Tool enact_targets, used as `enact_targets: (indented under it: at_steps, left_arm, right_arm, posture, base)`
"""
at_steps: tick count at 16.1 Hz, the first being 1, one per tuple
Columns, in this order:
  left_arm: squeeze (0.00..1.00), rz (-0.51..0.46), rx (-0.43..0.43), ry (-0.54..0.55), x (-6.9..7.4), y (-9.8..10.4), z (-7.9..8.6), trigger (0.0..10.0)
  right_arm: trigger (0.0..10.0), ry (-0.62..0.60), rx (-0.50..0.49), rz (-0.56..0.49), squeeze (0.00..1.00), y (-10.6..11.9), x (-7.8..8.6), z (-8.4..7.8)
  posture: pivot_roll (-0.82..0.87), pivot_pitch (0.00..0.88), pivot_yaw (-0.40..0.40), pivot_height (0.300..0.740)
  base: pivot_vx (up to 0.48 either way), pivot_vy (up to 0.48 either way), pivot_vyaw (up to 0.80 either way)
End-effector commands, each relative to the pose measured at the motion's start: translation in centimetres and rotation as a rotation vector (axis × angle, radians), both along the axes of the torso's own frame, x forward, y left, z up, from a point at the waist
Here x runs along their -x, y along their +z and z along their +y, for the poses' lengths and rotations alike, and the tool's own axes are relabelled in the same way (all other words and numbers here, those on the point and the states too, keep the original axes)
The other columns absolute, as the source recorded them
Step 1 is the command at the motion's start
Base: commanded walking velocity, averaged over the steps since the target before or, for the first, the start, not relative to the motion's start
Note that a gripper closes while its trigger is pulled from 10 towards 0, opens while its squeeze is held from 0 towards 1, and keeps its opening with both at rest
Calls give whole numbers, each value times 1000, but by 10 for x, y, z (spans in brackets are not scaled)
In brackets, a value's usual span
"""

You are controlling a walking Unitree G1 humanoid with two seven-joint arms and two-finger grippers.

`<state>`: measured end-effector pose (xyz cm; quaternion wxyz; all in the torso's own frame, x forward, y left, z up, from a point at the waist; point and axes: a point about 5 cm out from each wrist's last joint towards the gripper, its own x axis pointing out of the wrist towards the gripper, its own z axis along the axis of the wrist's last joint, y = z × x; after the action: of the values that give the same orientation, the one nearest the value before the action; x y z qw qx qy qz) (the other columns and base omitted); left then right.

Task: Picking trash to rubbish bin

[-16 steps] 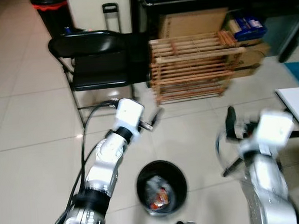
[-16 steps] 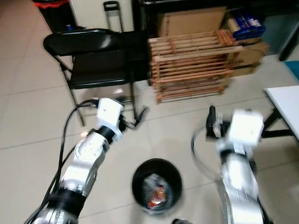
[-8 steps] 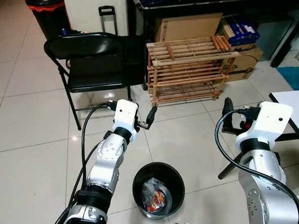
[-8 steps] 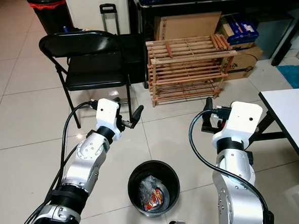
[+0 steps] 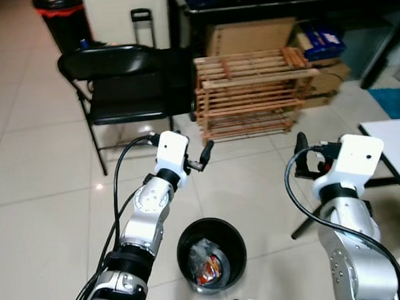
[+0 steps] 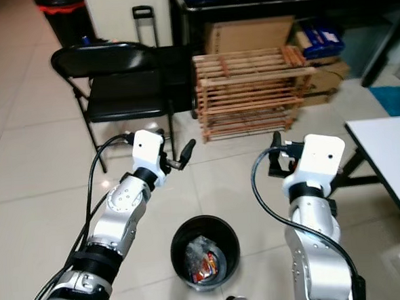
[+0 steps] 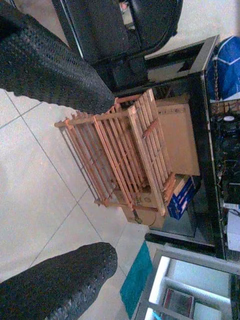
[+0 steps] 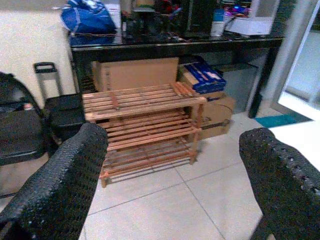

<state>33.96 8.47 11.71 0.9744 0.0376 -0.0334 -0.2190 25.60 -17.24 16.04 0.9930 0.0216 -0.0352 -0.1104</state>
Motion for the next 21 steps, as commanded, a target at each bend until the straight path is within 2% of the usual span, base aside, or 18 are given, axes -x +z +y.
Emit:
enact_targets:
  at_steps: [1,5,12,21]
  left_arm:
    - [0,-19,0,-13,-3,6,-7,10000]
    - [0,-25,7,-28,-4,7,-12,10000]
    - [0,-39,-7,-50,-5,9,-16,10000]
    - [0,-34,-13,-40,-4,6,-17,10000]
  right_arm:
    - [10000,-15,-6,19,0,-3,1,-1]
    - [10000,-8,-21,17,0,-4,1,2]
    - [10000,-40,0,2,0,0,0,0]
    - [10000,-65,-31,-11,0,1,-2,1]
  posture:
    - [95,70,-29,740]
    - [86,67,-28,740]
    - [80,64,-26,740]
    - [81,63,-27,740]
  base:
    - [0,0,-781]
    - [0,0,-781]
    - [0,0,-777]
    - [0,0,-769]
